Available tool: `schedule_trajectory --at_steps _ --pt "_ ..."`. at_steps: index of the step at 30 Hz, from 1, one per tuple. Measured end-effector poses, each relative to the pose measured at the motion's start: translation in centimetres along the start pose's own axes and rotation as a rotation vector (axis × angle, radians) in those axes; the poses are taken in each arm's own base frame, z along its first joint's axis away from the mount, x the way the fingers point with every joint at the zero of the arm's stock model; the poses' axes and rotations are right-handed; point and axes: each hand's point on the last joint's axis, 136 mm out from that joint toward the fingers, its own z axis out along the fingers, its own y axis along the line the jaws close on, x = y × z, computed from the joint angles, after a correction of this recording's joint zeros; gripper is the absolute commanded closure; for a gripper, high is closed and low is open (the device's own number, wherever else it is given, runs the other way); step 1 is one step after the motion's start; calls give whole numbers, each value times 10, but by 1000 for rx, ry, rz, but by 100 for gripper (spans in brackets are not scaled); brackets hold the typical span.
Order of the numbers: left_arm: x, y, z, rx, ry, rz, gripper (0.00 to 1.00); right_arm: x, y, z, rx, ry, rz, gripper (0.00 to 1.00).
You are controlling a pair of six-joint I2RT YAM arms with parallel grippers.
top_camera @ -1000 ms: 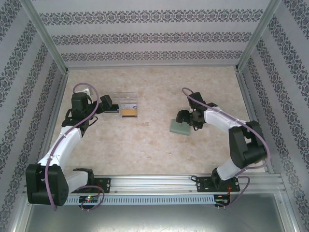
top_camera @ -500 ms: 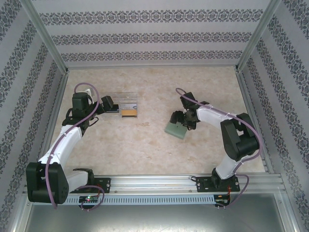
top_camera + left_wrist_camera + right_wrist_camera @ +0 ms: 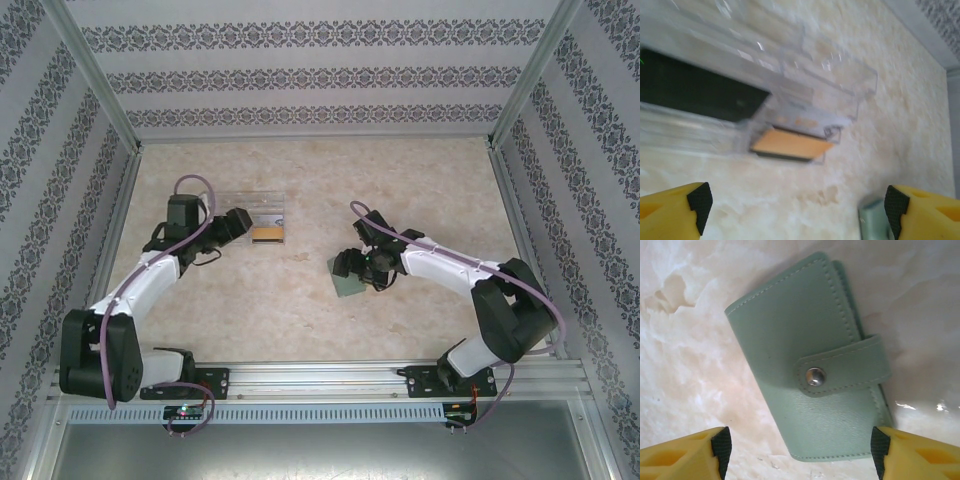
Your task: Take the credit cards out of the card holder
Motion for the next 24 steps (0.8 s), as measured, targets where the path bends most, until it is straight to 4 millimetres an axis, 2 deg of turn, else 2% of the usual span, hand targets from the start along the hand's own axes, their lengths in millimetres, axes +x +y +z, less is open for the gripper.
schedule_trajectory --at_steps 2,8,13,18,24 --pt "23 -15 11 34 77 -4 14 -3 -5 -2 23 -16 -2 33" --pt "94 -56 40 109 290 -14 27 -19 -23 0 76 -39 20 60" --pt "144 -73 67 122 415 -32 38 -24 -35 7 116 -39 36 67" --pt "170 -82 90 119 486 -58 45 -25 -38 7 127 -45 35 71" --pt "177 -93 107 139 515 -83 49 -22 -42 19 143 -15 30 71"
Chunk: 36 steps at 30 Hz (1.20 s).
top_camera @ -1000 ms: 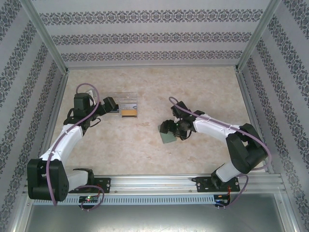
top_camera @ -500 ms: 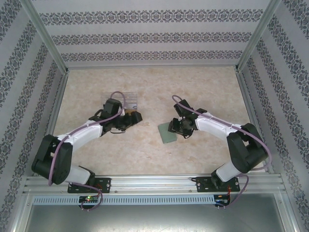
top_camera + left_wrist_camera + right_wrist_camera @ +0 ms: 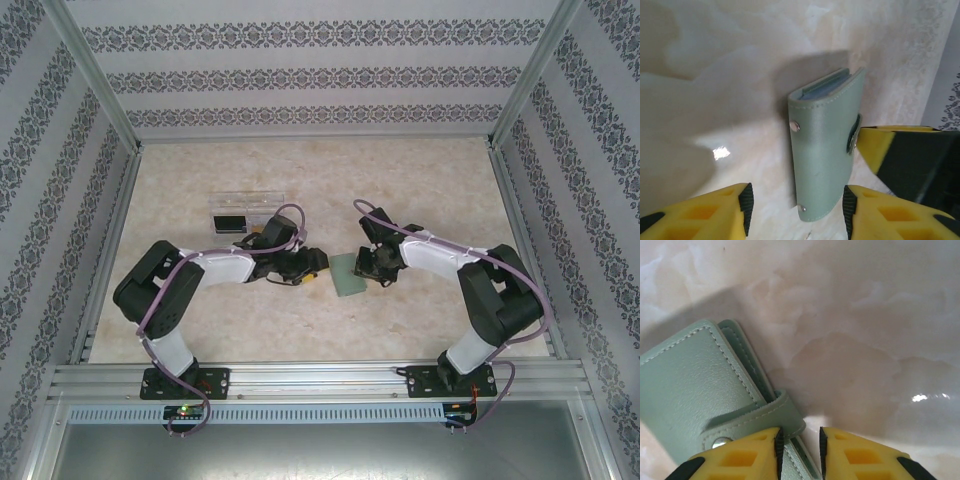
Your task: Take the credit cards out of the card holder
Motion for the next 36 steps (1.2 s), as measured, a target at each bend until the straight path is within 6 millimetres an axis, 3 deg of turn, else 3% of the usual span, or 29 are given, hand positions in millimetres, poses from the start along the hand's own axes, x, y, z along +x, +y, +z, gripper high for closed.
schedule_trajectory --at_steps 9,29,36 --pt "0 5 7 3 21 -16 50 4 27 7 -83 27 -48 71" --pt "-4 18 6 -42 8 -75 50 4 29 9 -87 38 -45 71" --pt "-2 11 11 6 42 -86 53 4 31 10 -92 42 -46 71"
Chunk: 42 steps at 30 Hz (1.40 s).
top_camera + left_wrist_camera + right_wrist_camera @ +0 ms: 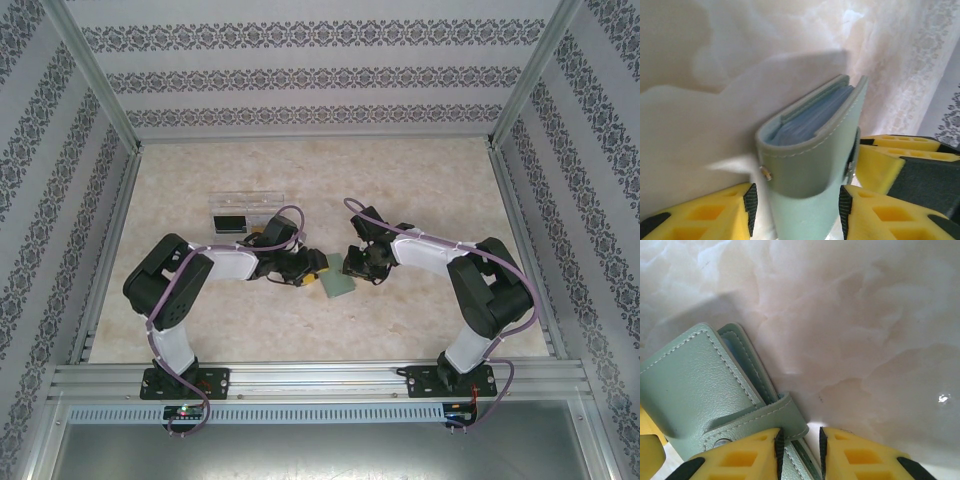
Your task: Take the credit cards out of the card holder
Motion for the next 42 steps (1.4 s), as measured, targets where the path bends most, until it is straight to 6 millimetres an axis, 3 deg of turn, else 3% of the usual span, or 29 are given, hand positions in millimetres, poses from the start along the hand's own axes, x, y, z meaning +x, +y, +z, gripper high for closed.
schedule_trajectory --at_steps 6,10,17,21,35,39,42 --pt "0 -9 5 54 25 -1 68 0 0 0 -1 1 0 71" --pt "0 -17 2 79 22 22 84 -1 0 -4 5 -13 -3 71" --pt "-3 -32 -10 95 -10 97 99 -14 15 -40 -46 -126 -71 63" --pt "-3 -31 -10 86 -14 109 100 -13 25 -46 -73 -144 -113 61" --pt "-1 -26 -10 69 -4 104 100 -6 41 -19 -47 -75 -161 63" --pt "0 -25 -10 64 -2 101 100 -7 40 -15 -38 -65 -159 69" --pt "-1 -24 -10 62 -3 100 100 -7 41 -15 -31 -65 -164 82"
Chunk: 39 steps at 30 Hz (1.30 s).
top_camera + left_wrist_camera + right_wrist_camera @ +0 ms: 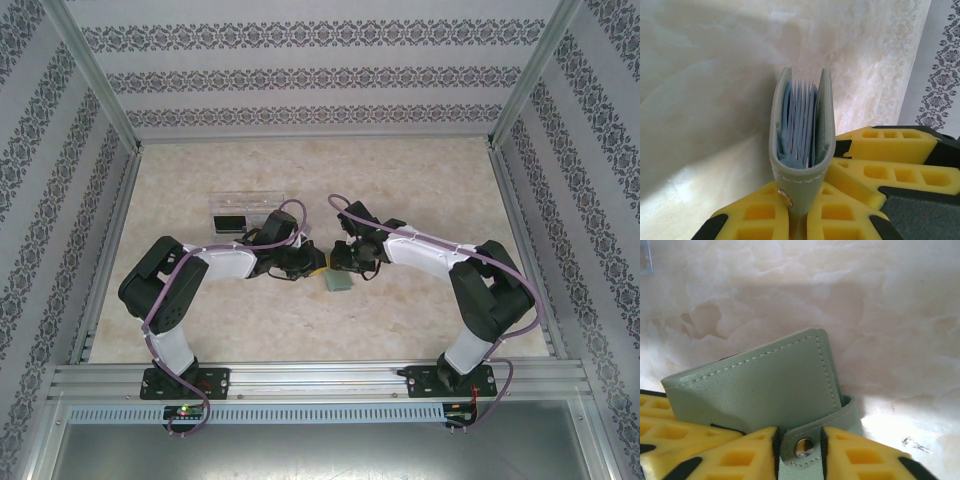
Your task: Take the credit cards out of the card holder
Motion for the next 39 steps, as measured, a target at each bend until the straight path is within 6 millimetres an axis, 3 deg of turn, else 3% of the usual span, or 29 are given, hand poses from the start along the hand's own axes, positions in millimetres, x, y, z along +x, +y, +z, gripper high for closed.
schedule_trajectory --at_steps 6,19,24,29,30,33,34,39 --pt "-1 5 0 -23 -9 -11 100 -2 -4 -2 45 -16 3 100" --pt "-2 5 0 -27 -18 -21 100 -5 -14 -5 112 -41 49 100" --pt "-4 9 0 -43 -27 -28 100 -3 -50 -12 270 -50 85 100" --pt "-4 9 0 -45 -28 -28 100 -1 -56 -13 296 -47 90 100" --pt "-4 8 0 -44 -27 -28 100 -1 -52 -11 277 -44 85 98" --pt "-5 7 -1 -44 -26 -28 100 -1 -36 -7 189 -25 58 74" --pt "-5 6 -1 -43 -25 -28 100 -2 -30 -7 156 -22 50 71" --pt "-5 5 -1 -41 -24 -27 100 -4 -5 -5 30 -9 30 66"
